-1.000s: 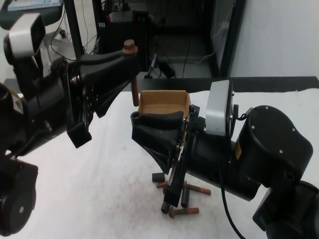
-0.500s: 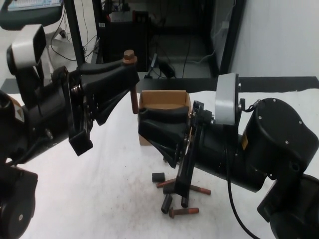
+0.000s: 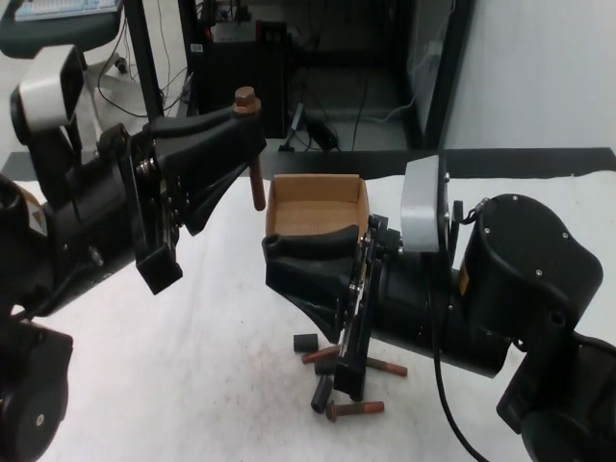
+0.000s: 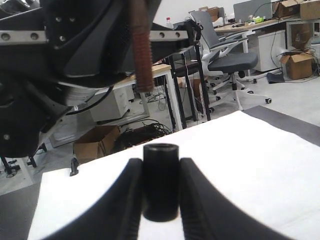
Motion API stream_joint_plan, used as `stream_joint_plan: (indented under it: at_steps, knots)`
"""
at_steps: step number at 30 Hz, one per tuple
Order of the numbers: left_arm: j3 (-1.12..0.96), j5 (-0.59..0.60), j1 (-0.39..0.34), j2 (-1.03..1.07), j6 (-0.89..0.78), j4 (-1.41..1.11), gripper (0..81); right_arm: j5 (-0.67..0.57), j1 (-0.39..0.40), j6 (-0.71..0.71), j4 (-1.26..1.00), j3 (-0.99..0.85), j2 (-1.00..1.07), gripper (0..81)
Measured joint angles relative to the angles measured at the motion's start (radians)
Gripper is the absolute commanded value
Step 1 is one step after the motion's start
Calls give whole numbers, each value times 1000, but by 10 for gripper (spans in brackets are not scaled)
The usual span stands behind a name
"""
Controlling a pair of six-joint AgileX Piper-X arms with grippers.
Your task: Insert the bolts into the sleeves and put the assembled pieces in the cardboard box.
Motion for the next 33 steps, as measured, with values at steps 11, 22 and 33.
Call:
stream_joint_plan:
  at_steps: [11, 22, 33]
  knots:
    - [0, -1, 0, 0, 0, 0, 3, 0, 0, 0, -47, -16, 0, 8]
    - [0, -3, 0, 0, 0, 0, 3, 0, 0, -3, -25, -46, 0, 8]
    - [0, -3, 0, 0, 0, 23, 3, -13, 0, -6, -18, -46, 0, 8]
